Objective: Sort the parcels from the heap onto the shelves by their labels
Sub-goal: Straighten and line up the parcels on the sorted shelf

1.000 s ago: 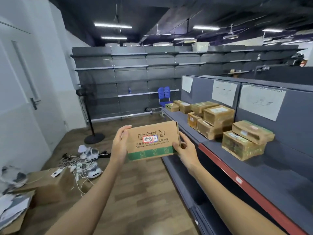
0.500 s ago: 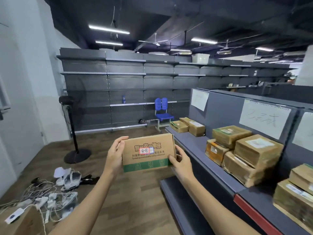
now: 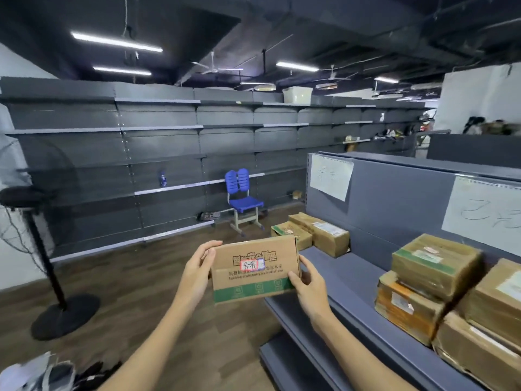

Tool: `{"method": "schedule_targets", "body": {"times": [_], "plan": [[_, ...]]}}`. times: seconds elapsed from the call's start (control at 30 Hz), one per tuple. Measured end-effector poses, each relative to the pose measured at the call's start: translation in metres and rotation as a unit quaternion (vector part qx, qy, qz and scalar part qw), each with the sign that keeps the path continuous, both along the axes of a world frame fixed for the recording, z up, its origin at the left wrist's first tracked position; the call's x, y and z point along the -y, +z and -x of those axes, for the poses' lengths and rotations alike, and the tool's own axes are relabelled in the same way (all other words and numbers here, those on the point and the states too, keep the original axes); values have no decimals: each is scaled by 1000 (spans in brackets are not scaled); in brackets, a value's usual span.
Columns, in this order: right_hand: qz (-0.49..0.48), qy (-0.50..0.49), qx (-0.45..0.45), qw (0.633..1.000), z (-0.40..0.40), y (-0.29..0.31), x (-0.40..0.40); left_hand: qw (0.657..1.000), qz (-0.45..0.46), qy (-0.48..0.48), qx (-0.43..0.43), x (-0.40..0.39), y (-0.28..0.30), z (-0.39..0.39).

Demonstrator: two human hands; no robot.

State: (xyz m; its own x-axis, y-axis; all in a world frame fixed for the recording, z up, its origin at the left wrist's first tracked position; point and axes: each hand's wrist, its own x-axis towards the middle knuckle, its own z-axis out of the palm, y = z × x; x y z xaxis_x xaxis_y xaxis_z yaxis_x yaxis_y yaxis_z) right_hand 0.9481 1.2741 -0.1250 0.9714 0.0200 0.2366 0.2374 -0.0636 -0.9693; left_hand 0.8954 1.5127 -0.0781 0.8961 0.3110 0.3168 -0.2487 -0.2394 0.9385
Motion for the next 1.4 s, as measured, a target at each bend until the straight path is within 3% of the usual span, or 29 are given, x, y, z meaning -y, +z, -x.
{"method": "schedule_targets", "body": {"times": [0.4, 0.77, 1.1, 1.4], "plan": [[-25, -60, -33, 997, -240, -9, -67, 998, 4, -59, -16, -73, 0, -273], [19, -218, -32, 975, -410, -15, -118, 981, 34, -187, -22, -121, -18, -513], [35, -338, -39, 940, -484, -1, -109, 952, 59, -297, -40, -76, -10, -650], [2, -436, -36, 899, -472, -14, -27, 912, 31, -404, -58, 29, -6, -676]]}}
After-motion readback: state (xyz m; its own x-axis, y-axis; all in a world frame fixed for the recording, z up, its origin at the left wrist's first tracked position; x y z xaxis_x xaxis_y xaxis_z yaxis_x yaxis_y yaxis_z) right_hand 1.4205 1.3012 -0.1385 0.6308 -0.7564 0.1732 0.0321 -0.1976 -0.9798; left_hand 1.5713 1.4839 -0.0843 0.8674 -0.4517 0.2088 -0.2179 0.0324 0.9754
